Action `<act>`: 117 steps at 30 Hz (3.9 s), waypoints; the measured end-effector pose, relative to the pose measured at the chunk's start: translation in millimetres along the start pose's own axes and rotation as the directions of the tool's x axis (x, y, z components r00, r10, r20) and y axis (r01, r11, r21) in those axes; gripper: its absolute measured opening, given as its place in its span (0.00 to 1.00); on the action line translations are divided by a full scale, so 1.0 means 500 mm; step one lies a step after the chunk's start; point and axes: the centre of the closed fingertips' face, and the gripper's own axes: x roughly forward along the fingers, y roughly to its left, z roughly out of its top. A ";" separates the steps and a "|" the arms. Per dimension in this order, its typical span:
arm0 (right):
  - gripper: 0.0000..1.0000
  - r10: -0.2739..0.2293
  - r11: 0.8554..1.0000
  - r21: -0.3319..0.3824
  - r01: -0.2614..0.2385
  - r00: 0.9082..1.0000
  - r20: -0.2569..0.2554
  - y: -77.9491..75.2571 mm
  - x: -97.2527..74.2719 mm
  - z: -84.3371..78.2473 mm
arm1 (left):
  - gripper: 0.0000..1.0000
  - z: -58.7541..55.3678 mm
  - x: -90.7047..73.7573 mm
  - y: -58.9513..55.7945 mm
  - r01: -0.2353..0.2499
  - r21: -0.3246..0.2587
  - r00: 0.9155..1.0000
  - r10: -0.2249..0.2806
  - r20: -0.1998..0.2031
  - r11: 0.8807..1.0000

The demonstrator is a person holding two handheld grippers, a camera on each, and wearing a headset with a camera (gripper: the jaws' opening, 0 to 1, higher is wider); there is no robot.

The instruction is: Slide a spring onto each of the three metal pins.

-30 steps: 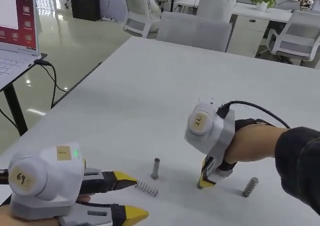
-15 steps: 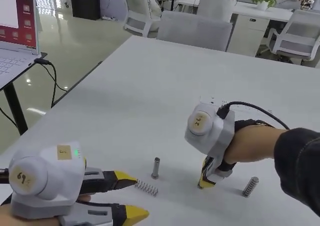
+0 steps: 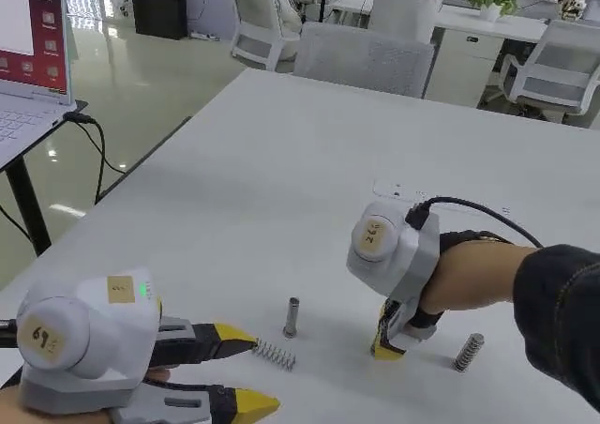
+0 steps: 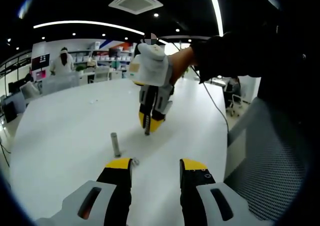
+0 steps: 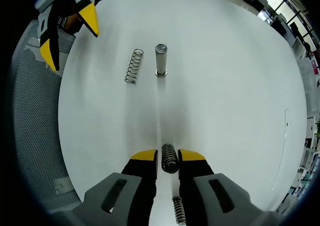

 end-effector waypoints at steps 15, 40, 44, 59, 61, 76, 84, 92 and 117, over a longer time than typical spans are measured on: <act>0.17 -0.012 1.000 0.015 0.012 1.000 0.002 -0.002 -0.005 -0.015 | 0.31 0.000 -0.001 -0.002 0.003 0.002 1.000 -0.003 -0.001 1.000; 0.17 0.012 0.998 0.068 -0.013 1.000 0.019 0.037 -0.003 -0.044 | 0.32 -0.001 -0.005 -0.004 0.004 0.006 1.000 -0.004 0.001 1.000; 0.16 0.017 0.997 0.071 -0.019 1.000 0.024 0.050 -0.001 -0.044 | 0.32 -0.001 -0.005 -0.005 0.004 0.007 1.000 -0.004 0.001 1.000; 0.16 0.035 0.998 0.054 -0.038 0.999 0.040 0.088 -0.001 -0.026 | 0.32 -0.001 -0.003 -0.006 0.008 0.012 1.000 -0.008 -0.005 1.000; 0.16 0.042 0.998 0.050 -0.045 0.998 0.044 0.095 -0.001 -0.020 | 0.32 -0.001 -0.003 -0.006 0.008 0.012 1.000 -0.008 -0.004 1.000; 0.16 0.061 0.998 0.016 -0.062 0.996 0.069 0.132 0.009 0.026 | 0.32 -0.001 -0.003 -0.008 0.012 0.013 1.000 -0.012 -0.005 1.000; 0.16 0.061 0.998 -0.012 -0.060 0.994 0.088 0.138 0.008 0.065 | 0.32 -0.001 -0.003 -0.009 0.014 0.014 1.000 -0.013 -0.005 1.000; 0.16 0.050 0.998 -0.040 -0.046 0.993 0.108 0.126 0.003 0.106 | 0.32 -0.001 -0.004 -0.008 0.013 0.011 1.000 -0.013 -0.003 1.000; 0.16 0.031 0.997 -0.072 -0.021 0.989 0.143 0.102 0.034 0.197 | 0.32 0.001 -0.005 -0.003 0.002 0.003 1.000 -0.002 0.006 1.000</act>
